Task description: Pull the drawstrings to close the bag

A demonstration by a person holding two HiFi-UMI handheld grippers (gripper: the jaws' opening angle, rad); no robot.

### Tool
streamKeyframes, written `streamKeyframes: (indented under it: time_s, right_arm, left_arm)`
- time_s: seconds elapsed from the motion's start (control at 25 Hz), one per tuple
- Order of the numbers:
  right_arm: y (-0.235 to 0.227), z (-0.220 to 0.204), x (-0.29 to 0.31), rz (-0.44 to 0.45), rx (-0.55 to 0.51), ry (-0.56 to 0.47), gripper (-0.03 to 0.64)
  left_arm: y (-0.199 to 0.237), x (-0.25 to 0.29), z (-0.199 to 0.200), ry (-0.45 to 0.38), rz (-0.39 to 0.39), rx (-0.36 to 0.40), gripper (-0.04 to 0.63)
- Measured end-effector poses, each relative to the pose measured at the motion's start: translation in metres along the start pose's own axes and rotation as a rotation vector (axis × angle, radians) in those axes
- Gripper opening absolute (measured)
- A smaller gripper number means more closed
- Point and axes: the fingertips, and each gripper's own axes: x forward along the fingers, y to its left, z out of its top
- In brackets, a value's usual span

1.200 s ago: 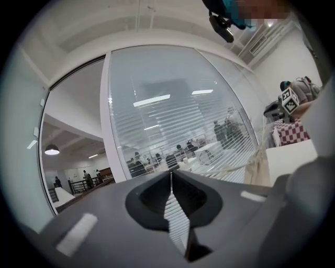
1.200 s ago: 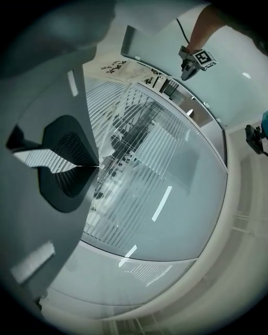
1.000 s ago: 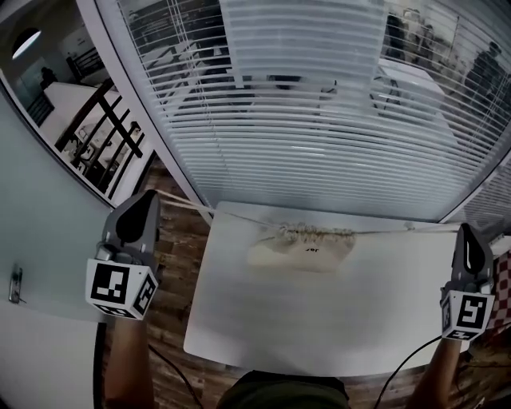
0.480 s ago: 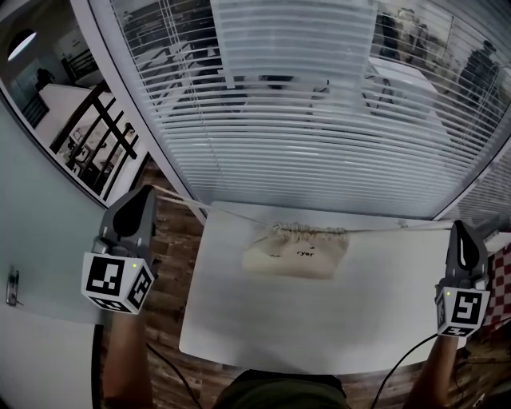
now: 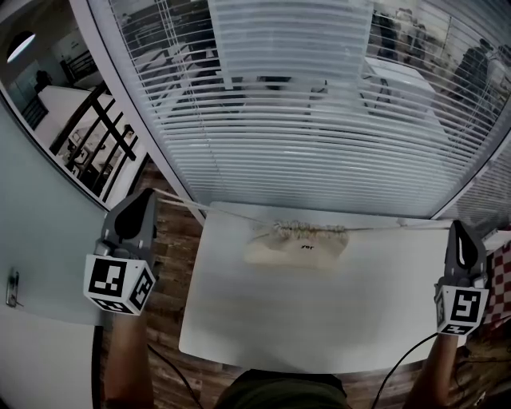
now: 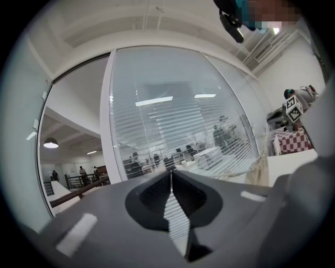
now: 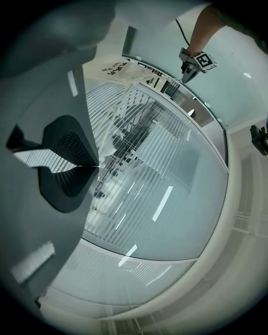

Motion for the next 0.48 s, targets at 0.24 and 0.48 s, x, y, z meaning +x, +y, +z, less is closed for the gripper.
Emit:
streamKeyframes:
  time_s: [0.24,0.48]
  right_arm:
    - [0.0018,-0.0025,-0.0015,-0.001,-0.001,-0.012,0.015]
    - [0.0042,-0.0033,-0.0033,0.002,-0.004,-0.005,0.015]
  left_arm:
    - [-0.0002,-0.0023,-0.0013,-0.005,0.005,0.005,0.014]
    - [0.0005,-0.0045,0.0006,-0.007,0.005,0.005,0.014]
